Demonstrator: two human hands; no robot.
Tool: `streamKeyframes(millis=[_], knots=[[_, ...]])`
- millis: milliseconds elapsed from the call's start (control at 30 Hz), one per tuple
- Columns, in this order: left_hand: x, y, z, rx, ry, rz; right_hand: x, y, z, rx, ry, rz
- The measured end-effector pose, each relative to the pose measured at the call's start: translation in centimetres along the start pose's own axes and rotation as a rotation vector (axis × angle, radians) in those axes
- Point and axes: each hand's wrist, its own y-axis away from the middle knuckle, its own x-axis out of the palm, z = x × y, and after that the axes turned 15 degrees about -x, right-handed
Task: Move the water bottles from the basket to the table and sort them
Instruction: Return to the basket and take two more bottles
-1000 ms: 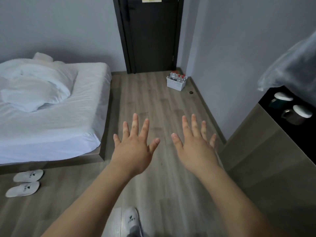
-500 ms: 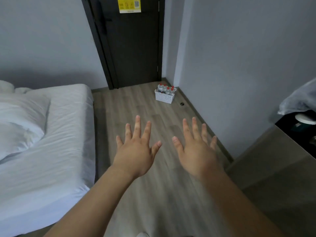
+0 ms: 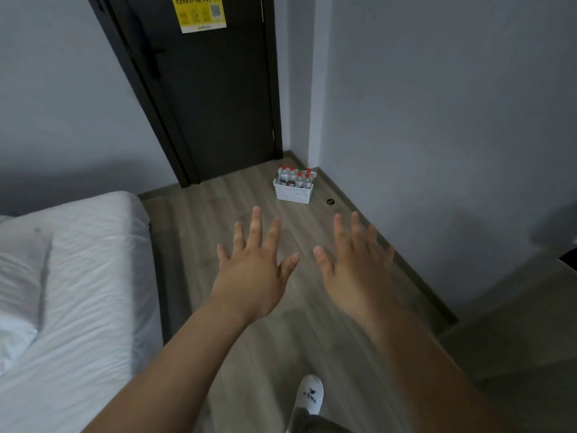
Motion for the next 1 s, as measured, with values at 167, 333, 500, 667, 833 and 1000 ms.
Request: streamKeyframes(millis=[167,333,500,667,833,1000], knots=[[-2.5,-8.2,-1.1,-0.023,-0.036,0.019,-1.2,-8.7,-1.8,-0.012,-0.004,0.014],[-4.7,-15.8,-2.5,-0.060,0.026,0.013,-2.5,-17.1,-3.2,-0.009,0.001,0.031],[-5.7,-22.6,-2.7,-0.065,0.033,0.001,-2.7,-23.5,-4.2,0.003,0.017,0.030],[-6.2,-30.3,-2.2,-0.050,0.050,0.006,-2.0,-30.2,-4.9,0.025,0.031,0.011],[-7.4,-39.5,-1.5,0.013,0.085,0.036,-1.5,-38.3,-4.8,0.077,0.089,0.019],[-9.9,-48.4,-0.7,0.078,0.053,0.065,-2.4,-45.5,-4.0,0.123,0.108,0.020]])
